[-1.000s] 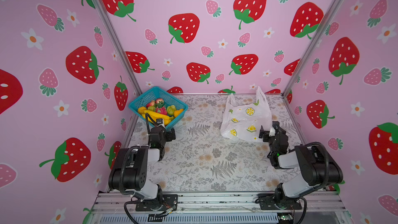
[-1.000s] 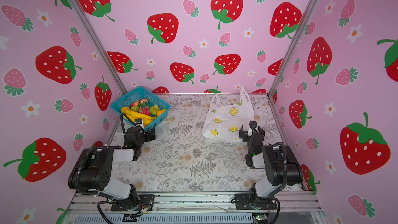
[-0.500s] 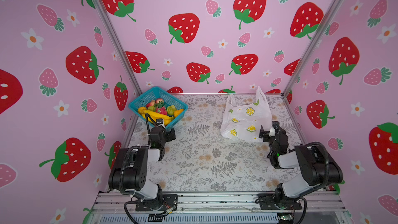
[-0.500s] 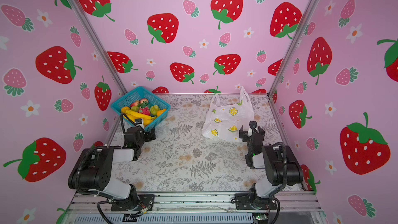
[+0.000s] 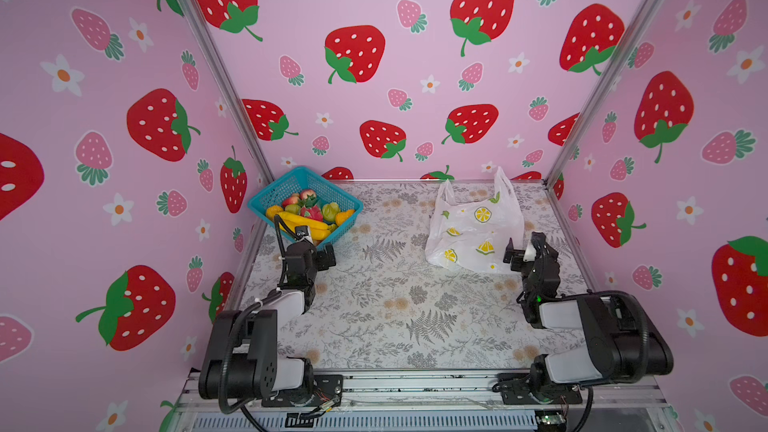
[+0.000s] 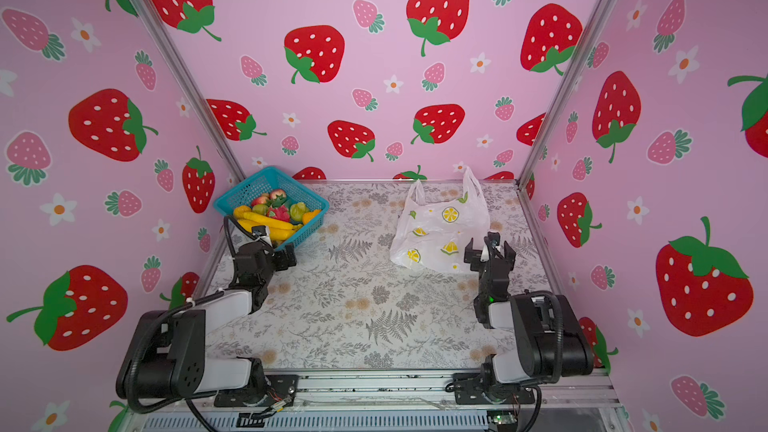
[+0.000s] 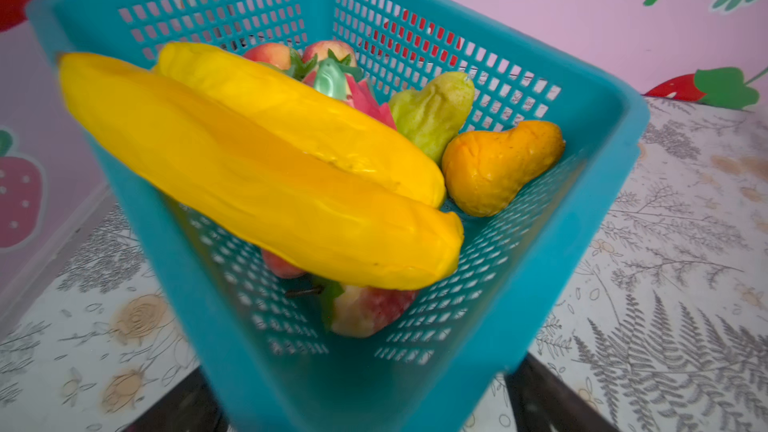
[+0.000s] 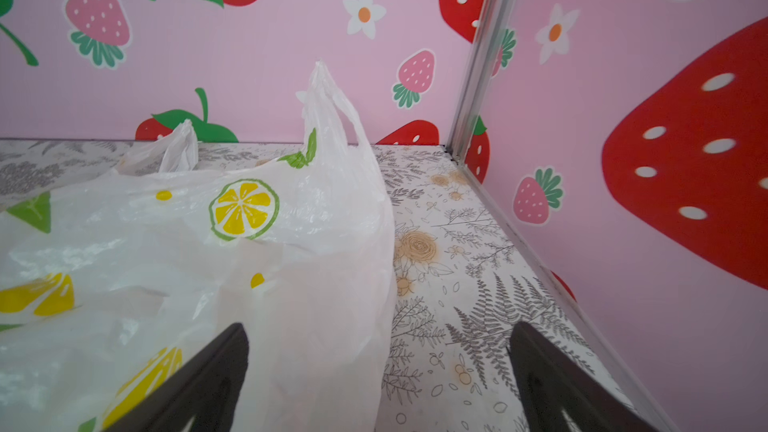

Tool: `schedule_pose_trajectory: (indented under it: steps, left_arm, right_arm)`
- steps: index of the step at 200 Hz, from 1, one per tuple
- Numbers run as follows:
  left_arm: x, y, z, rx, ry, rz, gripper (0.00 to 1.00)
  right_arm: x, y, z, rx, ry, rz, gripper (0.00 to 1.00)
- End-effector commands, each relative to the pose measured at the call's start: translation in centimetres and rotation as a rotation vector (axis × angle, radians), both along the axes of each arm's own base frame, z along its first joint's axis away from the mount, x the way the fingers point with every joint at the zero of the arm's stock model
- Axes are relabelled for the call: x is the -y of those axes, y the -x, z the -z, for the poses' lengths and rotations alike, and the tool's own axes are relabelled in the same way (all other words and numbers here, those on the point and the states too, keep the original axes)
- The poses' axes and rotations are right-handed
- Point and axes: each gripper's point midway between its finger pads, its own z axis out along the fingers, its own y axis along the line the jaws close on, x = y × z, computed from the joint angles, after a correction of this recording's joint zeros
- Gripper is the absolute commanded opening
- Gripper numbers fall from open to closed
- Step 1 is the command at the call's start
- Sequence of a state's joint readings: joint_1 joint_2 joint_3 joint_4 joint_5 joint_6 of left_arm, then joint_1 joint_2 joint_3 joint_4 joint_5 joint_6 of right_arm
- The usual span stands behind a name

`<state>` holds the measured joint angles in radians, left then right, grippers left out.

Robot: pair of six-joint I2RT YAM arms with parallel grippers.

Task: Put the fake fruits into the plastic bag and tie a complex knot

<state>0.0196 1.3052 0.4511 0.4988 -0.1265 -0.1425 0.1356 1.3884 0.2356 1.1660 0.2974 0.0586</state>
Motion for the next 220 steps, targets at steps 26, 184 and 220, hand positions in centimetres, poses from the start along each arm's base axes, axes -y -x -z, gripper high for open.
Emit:
schedule_pose_trajectory:
  steps: [26, 184, 220]
  left_arm:
    - [-1.9, 2.2, -4.3, 0.025, 0.276, -0.271, 1.0]
    - [18.0, 0.9, -9.6, -0.122, 0.415, 0.344, 0.99]
    - [20.2, 1.7, -8.9, -0.17, 0.368, 0.402, 0.99]
  right_arm:
    - [3.3, 1.8, -3.6, 0.013, -0.246, 0.222, 1.0]
    - [-23.5, -12.4, 6.8, -0.525, -0.072, -0.257, 0.73]
    - [-23.9, -14.0, 9.5, -0.595, -0.121, -0.324, 0.39]
